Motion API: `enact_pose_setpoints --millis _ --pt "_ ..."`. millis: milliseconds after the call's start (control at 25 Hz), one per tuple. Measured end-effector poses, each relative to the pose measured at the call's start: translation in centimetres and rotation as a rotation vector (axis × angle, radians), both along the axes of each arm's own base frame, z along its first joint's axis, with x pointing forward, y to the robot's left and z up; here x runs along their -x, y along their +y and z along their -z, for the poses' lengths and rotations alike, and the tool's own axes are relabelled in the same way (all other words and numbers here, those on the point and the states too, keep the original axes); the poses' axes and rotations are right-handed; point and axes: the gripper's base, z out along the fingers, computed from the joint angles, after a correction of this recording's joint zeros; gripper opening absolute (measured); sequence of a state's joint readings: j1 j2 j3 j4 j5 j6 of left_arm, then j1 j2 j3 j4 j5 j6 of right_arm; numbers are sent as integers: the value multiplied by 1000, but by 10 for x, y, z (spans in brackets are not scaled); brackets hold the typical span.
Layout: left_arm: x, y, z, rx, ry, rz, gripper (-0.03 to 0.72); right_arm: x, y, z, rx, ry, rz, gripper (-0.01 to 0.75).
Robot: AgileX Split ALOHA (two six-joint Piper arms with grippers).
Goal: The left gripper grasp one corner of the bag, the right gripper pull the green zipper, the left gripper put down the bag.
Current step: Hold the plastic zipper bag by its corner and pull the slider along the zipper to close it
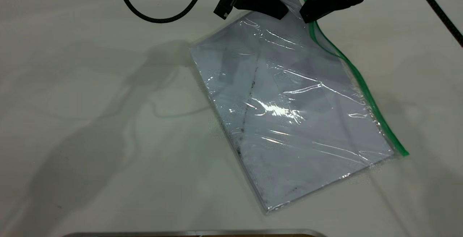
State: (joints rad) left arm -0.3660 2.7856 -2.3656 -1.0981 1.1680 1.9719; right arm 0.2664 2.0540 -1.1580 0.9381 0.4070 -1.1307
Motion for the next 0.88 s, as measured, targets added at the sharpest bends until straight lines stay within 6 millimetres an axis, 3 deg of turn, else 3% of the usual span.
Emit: enact_pose_setpoints --millis 360,680,880 --pt "-1 3 5 -7 8 -4 53 -1 0 14 6 34 7 35" --pt "-11 4 -15 -3 -10 -46 53 -7 -3 10 2 7 40 35" --pt "-11 4 -17 -5 4 -59 53 -8 -3 9 1 4 42 35"
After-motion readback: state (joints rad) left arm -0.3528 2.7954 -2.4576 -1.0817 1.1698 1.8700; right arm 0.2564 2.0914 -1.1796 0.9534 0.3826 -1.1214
